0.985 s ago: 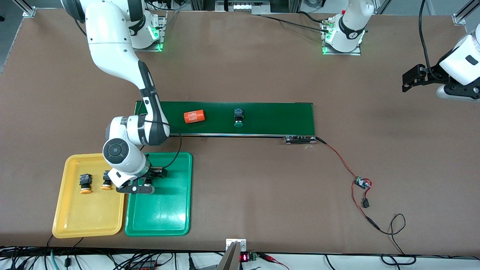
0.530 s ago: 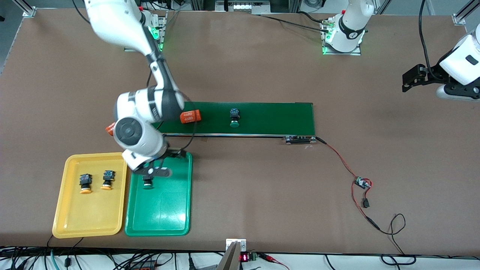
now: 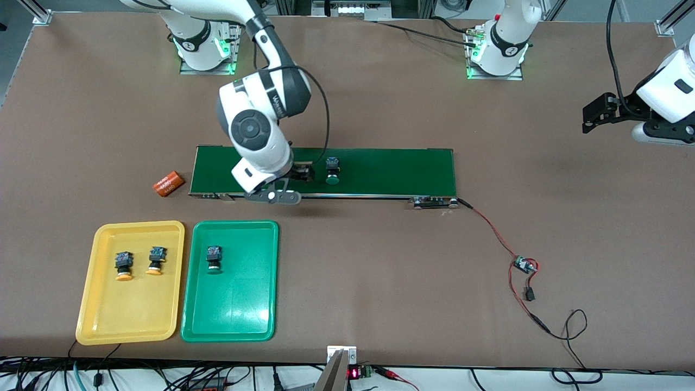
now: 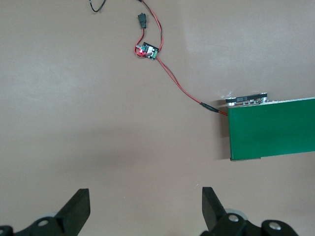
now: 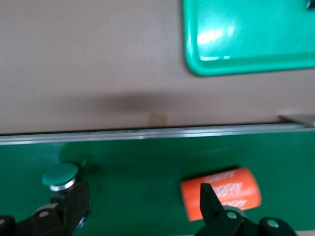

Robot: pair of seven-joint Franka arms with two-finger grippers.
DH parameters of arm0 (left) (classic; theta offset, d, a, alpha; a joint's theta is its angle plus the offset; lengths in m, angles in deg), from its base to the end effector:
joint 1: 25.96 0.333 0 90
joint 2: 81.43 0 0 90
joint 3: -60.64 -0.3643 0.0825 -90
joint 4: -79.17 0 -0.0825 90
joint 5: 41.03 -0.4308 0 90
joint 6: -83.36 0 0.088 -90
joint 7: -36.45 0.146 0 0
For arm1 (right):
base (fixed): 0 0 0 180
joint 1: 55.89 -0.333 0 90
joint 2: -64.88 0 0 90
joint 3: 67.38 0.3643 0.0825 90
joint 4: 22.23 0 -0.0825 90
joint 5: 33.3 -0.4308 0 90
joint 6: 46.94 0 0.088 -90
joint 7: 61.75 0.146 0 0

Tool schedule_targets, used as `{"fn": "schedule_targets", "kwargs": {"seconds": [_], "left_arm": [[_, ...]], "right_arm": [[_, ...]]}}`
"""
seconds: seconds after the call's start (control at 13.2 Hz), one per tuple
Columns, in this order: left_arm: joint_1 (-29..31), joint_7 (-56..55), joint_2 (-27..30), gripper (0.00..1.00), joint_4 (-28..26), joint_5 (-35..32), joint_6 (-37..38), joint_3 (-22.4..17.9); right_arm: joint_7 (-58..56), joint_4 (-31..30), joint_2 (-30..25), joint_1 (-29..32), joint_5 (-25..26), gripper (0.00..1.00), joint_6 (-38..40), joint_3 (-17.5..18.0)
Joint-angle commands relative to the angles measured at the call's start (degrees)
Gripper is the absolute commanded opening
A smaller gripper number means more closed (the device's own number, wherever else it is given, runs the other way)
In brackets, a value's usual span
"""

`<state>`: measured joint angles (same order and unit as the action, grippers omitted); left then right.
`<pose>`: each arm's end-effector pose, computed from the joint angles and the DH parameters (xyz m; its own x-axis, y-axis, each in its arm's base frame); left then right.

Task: Sort buttons by color to trays
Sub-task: 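Move the right gripper back over the second green button on the belt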

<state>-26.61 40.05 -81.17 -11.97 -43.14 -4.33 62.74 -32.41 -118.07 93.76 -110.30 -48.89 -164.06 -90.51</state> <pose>0.5922 -0.0230 0.6230 0.9924 -0.1090 -0.0578 -0.1110 -0.9933 -0.0334 0.5876 0.4173 0.3018 0.9934 -0.0647 -0.0948 -0.0642 -0.9979 0.0083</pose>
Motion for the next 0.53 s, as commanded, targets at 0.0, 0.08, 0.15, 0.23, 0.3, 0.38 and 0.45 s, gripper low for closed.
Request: {"fn": "schedule_targets", "kwargs": {"seconds": [0.0,0.08,0.15,0.23,0.3,0.38,0.45], "left_arm": [[0.1,0.5,-0.9,1.00,2.1,0.9,1.4,0.2],[0.0,0.5,-0.9,1.00,2.1,0.9,1.4,0.2],[0.0,0.5,-0.9,1.00,2.1,0.9,1.4,0.2],[0.0,0.5,-0.9,1.00,2.1,0.9,1.4,0.2],[0.0,0.5,-0.9,1.00,2.1,0.9,1.4,0.2],[0.0,0.5,-0.9,1.00,2.1,0.9,1.4,0.2],[0.0,0.5,-0.9,1.00,2.1,0.9,1.5,0.2]], "right_arm": [[3.3,-6.2,-3.7,-3.8,-0.4,1.00,-3.8,-0.8],[4.1,-6.3,-3.7,-4.8,-0.3,1.00,-4.0,-0.9],[4.7,-6.3,-3.7,-5.7,-0.4,1.00,-4.0,-0.9],[4.7,-6.3,-3.7,-6.3,-0.3,1.00,-4.1,-0.8],[4.7,-6.3,-3.7,-6.5,-0.2,1.00,-4.3,-0.8],[4.7,-6.3,-3.7,-7.1,-0.1,1.00,-4.6,-0.8],[4.6,-6.3,-3.6,-7.3,-0.1,1.00,-4.9,-0.8]]}}
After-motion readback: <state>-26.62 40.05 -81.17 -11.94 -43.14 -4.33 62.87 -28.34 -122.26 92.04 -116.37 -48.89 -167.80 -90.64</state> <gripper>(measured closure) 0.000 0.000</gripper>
